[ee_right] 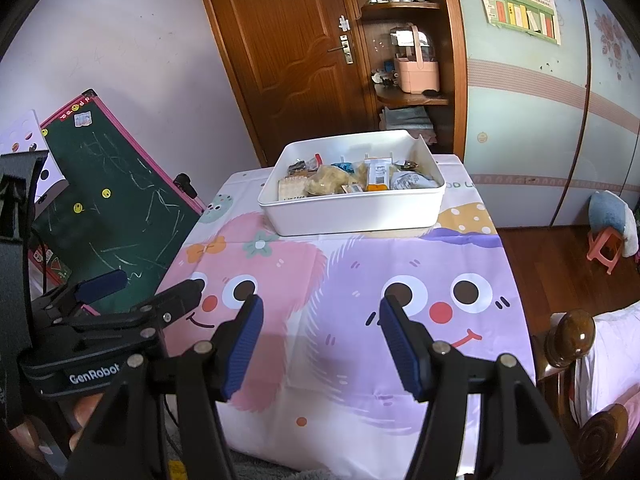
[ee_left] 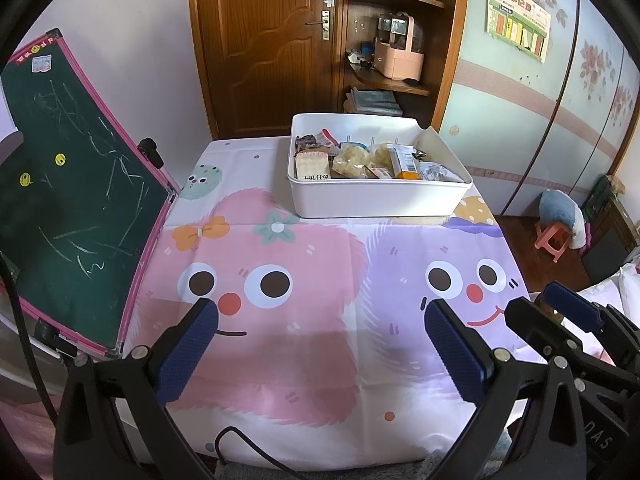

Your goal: Organize snacks

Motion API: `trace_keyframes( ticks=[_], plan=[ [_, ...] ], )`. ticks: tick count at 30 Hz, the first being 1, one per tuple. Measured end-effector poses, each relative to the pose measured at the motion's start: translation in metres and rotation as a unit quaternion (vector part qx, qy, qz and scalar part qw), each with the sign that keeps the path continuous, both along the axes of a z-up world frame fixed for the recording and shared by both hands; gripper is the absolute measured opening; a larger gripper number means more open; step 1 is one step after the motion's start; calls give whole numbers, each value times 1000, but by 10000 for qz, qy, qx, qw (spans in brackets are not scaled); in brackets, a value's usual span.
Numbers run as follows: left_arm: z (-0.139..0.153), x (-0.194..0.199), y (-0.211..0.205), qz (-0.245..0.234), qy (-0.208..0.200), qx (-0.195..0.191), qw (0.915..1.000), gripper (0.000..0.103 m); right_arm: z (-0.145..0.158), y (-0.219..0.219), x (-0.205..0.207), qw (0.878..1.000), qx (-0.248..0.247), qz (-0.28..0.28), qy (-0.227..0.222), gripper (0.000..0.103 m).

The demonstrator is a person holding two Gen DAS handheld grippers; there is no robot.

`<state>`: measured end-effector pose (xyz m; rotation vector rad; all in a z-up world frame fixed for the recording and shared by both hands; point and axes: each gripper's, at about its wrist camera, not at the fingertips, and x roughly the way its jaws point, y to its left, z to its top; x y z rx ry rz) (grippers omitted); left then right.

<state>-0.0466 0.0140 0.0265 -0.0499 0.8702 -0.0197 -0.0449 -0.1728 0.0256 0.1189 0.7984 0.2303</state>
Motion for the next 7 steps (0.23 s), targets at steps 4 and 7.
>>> trace_keyframes(
  ticks=[4, 7],
  plan=[
    [0, 0, 1, -12, 10, -2, 10000, 103, 0, 0, 0, 10000, 4, 3, 2, 61],
    [-2, -2, 3, -19, 24, -8, 10000, 103, 0, 0, 0, 10000, 3, 3, 1, 61]
  ],
)
